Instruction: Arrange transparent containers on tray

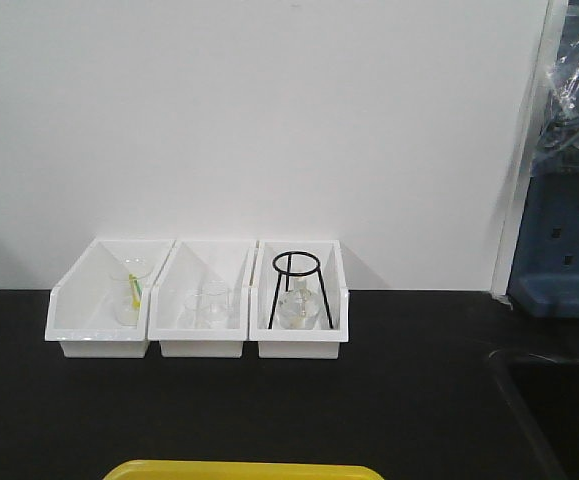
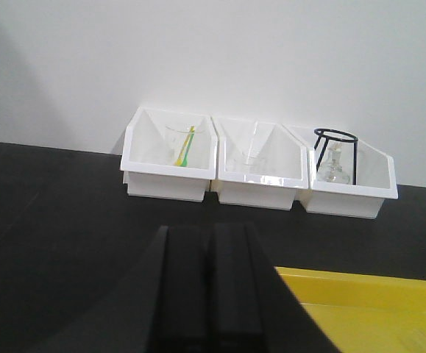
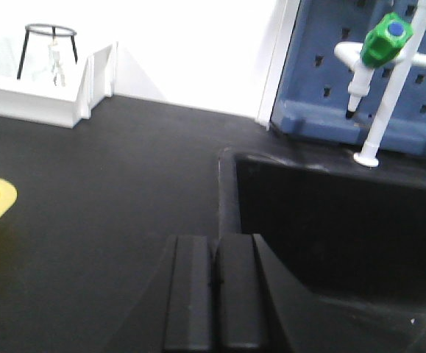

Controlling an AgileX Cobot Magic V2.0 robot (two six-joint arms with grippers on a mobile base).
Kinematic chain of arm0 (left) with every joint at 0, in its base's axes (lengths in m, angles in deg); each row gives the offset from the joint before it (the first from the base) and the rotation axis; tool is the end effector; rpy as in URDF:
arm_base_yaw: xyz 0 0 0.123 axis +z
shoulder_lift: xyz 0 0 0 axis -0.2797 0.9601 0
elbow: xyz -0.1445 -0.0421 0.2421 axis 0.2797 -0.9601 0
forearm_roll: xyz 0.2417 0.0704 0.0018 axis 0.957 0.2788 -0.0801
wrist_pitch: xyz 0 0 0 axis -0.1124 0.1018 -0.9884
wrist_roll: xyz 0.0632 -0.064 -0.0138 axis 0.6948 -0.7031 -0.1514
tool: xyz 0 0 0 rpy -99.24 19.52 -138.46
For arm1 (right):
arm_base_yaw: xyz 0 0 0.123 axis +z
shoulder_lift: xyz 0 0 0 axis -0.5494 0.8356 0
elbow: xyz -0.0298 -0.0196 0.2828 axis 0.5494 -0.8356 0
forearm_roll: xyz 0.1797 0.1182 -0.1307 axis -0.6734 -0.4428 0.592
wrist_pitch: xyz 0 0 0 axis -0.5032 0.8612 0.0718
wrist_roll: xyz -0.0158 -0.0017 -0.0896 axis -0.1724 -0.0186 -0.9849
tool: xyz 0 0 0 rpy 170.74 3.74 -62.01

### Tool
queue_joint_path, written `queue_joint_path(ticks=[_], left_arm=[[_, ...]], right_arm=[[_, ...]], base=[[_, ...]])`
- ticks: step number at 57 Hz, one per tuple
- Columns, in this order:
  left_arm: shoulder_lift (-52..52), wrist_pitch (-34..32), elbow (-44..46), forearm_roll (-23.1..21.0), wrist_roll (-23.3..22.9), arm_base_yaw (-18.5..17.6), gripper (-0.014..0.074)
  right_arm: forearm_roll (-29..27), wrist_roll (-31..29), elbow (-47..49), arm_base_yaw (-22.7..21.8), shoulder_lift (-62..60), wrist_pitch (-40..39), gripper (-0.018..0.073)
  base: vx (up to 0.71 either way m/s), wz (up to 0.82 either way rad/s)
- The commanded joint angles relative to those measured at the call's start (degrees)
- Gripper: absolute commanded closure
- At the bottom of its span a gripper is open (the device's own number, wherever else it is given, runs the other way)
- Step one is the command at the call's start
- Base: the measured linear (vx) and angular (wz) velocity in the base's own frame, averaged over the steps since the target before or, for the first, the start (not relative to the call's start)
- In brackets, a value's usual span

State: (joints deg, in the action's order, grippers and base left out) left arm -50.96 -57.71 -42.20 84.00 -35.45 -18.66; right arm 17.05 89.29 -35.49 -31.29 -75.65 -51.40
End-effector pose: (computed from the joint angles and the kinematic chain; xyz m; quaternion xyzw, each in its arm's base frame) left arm 0.0566 -0.0022 0.1997 -0.0702 0.6997 -0.0997 0.7039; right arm 0.0561 -0.0016 0.1859 -0.0659 0.7472 -0.0616 0.6585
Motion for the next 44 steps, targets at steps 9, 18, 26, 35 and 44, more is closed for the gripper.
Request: queue_joint_path(ticks=[9,18,26,35,44], left_arm=[[-1.38,-4.73,-1.76,-0.44,-0.02,0.12,0.0603],[-1.38,-4.73,-1.76,-0.44,-0.02,0.12,0.0603],[-1.38,-4.73,-1.76,-0.44,-0.02,0.12,0.0603],[-1.38,-4.73,-1.76,-0.44,-0.02,0.12,0.0603],[-1.38,-4.73,-1.76,-0.44,-0.02,0.12,0.0603]], right_arm=[[0.31,-0.09,-0.47,-0.19,-0.44,-5.74,0.0572],[0.31,-0.09,-0.47,-0.19,-0.44,-5.74,0.0571],[0.31,-0.09,-0.47,-0.19,-0.44,-5.74,0.0572],[0.31,-0.09,-0.47,-0.19,-0.44,-5.74,0.0572],[0.31,-0.09,-0.47,-0.19,-0.44,-5.74,0.0571]], base=[[0.0,0.0],[0.0,0.0],[0.0,0.0],[0.0,0.0],[0.0,0.0]])
